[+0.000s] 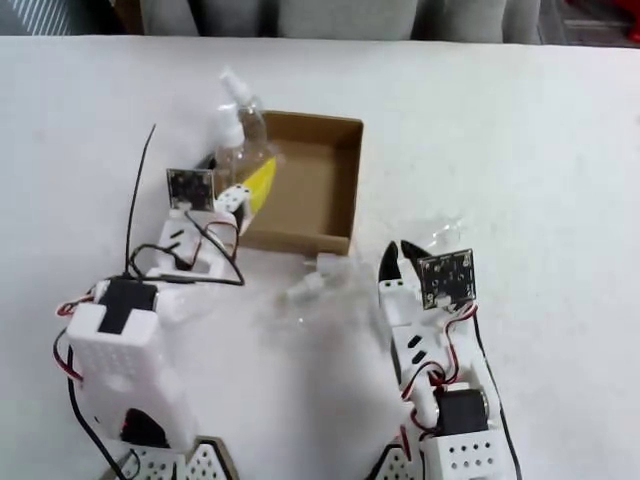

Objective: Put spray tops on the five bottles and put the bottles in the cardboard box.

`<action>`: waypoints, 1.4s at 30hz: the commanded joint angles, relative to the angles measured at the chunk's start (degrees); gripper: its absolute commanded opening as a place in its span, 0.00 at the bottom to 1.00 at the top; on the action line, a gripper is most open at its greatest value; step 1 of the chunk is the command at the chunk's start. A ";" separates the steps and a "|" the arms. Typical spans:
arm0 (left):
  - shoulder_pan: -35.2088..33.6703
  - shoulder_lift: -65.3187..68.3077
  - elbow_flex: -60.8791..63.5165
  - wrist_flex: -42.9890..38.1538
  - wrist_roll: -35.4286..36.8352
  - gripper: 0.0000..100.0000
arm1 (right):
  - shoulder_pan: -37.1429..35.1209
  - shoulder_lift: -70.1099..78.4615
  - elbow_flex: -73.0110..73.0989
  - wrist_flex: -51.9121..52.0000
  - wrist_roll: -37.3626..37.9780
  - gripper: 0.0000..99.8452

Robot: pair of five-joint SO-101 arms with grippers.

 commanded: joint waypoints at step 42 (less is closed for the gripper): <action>-4.70 -95.96 12.66 105.85 -6.07 0.33 | 0.48 -0.66 0.53 1.80 0.09 0.02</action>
